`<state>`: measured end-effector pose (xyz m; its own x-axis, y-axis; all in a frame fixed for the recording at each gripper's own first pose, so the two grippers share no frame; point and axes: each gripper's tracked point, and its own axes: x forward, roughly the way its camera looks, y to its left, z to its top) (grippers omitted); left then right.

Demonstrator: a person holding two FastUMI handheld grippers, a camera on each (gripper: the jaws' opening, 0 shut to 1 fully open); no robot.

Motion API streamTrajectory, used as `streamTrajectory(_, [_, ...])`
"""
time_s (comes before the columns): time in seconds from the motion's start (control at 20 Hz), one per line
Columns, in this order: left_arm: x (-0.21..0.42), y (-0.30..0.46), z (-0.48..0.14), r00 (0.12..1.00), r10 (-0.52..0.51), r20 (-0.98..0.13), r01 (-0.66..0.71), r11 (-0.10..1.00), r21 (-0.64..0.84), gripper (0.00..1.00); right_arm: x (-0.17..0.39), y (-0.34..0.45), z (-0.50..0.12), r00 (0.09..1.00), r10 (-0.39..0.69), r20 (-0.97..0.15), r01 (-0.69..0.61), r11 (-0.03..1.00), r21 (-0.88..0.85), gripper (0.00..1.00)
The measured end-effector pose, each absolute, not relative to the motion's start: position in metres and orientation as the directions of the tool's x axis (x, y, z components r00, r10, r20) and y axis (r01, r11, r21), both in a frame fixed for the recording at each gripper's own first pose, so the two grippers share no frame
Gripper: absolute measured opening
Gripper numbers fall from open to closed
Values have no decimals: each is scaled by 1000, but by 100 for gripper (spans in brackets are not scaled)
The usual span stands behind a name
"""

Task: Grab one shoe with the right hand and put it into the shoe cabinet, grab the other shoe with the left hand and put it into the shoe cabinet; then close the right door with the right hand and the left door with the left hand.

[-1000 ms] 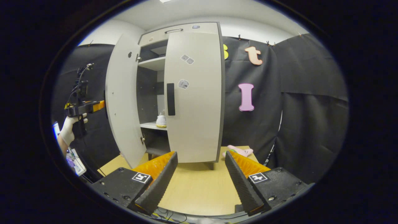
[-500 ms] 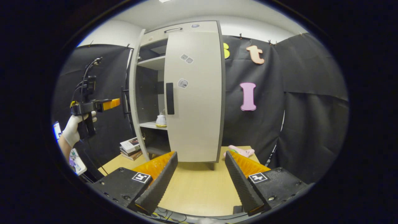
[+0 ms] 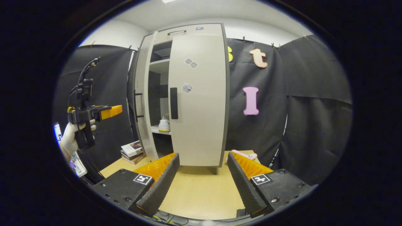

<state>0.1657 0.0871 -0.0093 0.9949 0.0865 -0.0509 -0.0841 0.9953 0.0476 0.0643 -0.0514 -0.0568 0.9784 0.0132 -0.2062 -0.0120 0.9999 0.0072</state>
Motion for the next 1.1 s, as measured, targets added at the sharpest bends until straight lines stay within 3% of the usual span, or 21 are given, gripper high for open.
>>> streamTrajectory(0.3, [132,64,-18,997,23,-67,-22,1000,8,100,76,-34,-39,986,-16,-167,20,1000,22,100])
streamTrajectory(0.55, [99,58,-20,997,-15,-72,18,999,30,96,75,-23,-16,992,-43,-115,43,999,0,99])
streamTrajectory(0.95, [54,80,-23,997,43,-63,-39,997,67,96,51,-5,-6,996,-49,-76,47,999,-22,99])
streamTrajectory(1.1, [47,80,-20,997,44,-59,-42,998,45,100,46,-2,-3,996,-48,-71,46,999,-27,99])
